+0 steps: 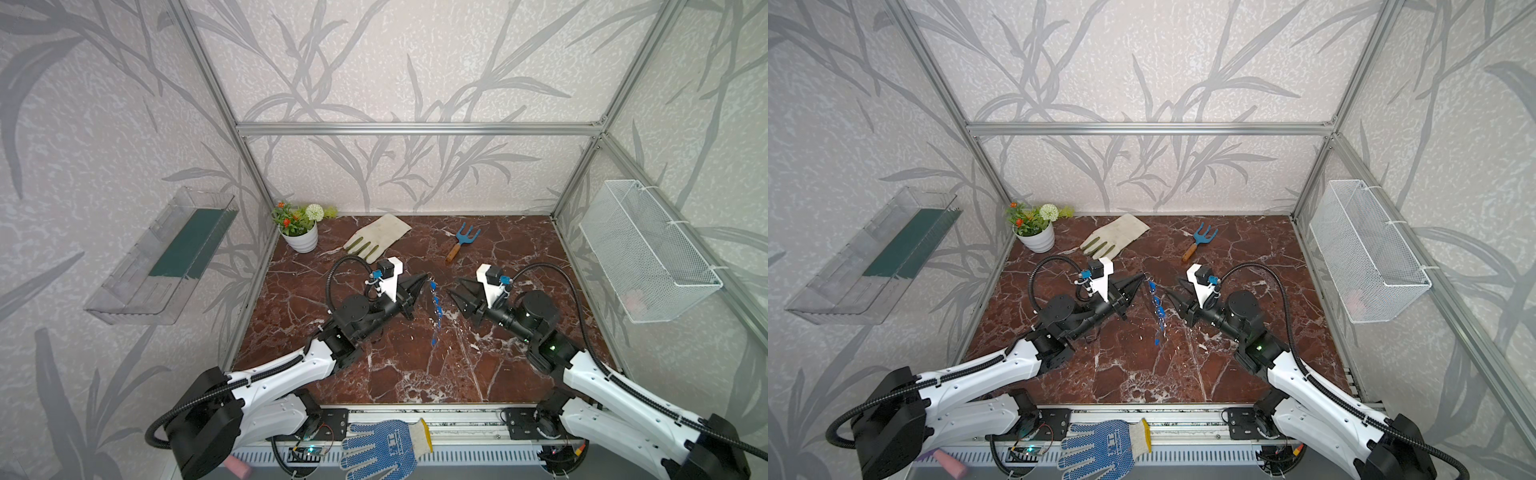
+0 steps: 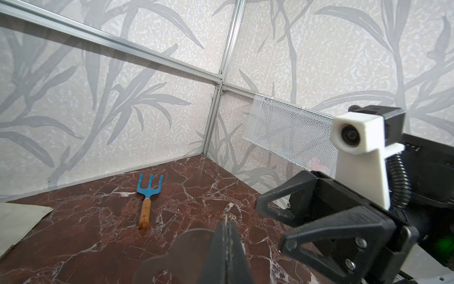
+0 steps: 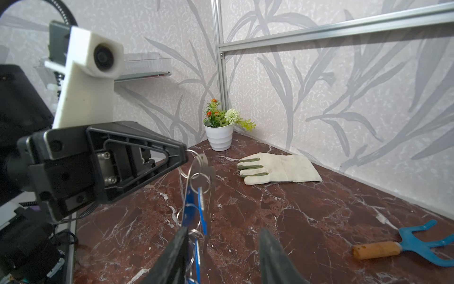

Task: Attach keys to a key ring
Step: Insert the key into the keyring.

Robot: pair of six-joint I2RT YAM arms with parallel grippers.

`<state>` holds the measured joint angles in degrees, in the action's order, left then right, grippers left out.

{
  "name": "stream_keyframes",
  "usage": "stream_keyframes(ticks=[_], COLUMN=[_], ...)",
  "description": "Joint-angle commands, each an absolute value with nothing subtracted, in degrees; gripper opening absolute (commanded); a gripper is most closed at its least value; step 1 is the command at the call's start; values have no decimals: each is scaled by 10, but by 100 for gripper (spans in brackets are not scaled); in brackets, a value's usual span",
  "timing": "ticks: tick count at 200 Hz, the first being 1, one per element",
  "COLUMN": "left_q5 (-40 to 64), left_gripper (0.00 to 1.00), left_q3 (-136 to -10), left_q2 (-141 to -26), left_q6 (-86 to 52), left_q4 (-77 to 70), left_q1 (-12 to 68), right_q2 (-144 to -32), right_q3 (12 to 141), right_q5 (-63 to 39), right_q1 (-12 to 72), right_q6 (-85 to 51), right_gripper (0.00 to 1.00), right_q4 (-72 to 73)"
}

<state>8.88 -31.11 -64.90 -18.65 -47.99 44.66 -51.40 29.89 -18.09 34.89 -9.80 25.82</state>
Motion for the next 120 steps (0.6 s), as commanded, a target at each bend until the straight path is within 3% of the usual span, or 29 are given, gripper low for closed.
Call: stream_keyframes(ticks=[1, 41, 120], left_q5=[138, 173, 208], left_gripper=[0, 0, 0], left_q3=[-311, -315, -316], left_q2=[-654, -663, -668], left_q6=[-230, -239, -253], left_q4=[-558, -560, -570], left_q1=[426, 423, 422], right_q2=[-543, -615, -676], right_q3=[324, 354, 382], right_q5=[-296, -400, -456], right_q1=[318, 287, 285], right_q6=[-191, -280, -330], right_gripper=[48, 45, 36], right_q4=[295, 381, 451])
